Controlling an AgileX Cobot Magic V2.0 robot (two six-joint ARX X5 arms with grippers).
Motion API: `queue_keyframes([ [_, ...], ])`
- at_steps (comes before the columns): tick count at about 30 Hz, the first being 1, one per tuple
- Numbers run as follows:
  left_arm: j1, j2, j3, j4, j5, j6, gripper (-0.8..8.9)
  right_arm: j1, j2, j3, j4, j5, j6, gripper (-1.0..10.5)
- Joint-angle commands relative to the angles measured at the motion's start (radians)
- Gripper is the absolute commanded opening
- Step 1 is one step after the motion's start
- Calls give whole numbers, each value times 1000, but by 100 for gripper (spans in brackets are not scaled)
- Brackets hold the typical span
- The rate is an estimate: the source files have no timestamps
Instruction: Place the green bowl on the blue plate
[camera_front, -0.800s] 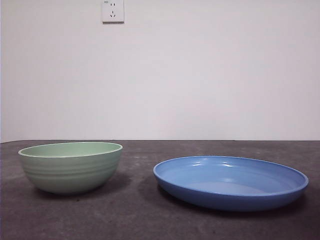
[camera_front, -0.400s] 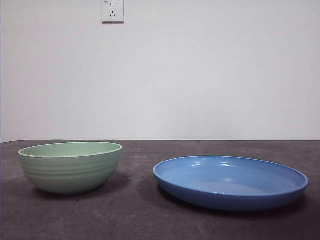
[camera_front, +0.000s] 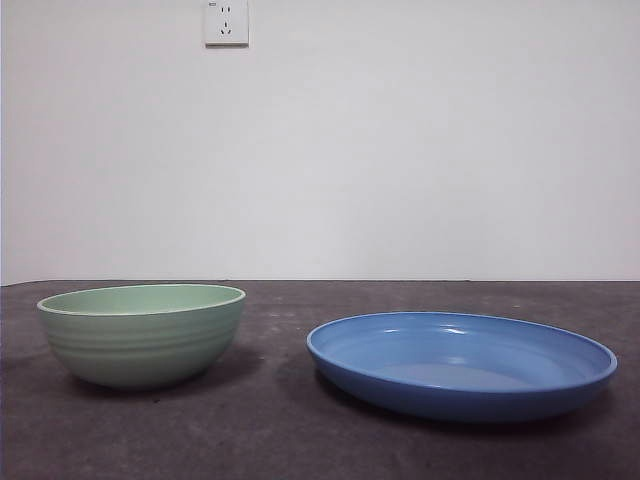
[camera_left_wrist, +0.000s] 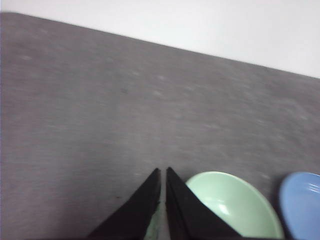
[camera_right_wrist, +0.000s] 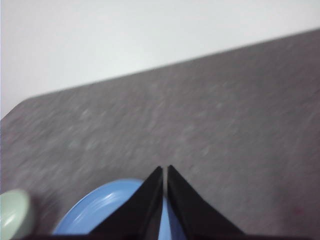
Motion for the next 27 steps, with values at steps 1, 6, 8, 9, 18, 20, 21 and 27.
queue_keyframes([
  [1,-1,68,97,-41,75,5,18,8,61,81,-47,-85,10,12],
  [6,-1,180,222,-155,215,24,18,19,159,193,-140,-233,-21,12],
  [8,-1,214,257,-195,272,39,18,23,193,241,-191,-259,-48,12],
  [9,-2,230,275,-216,299,45,18,26,210,268,-222,-261,-68,12],
  [18,-79,317,386,-408,366,135,18,56,312,417,-418,-312,-187,12],
  [20,-106,323,388,-428,378,147,18,64,313,417,-430,-349,-187,12],
  [21,-121,324,388,-436,385,147,19,68,313,417,-438,-368,-190,12],
  [27,-174,324,388,-438,387,146,21,83,312,417,-459,-386,-196,13],
])
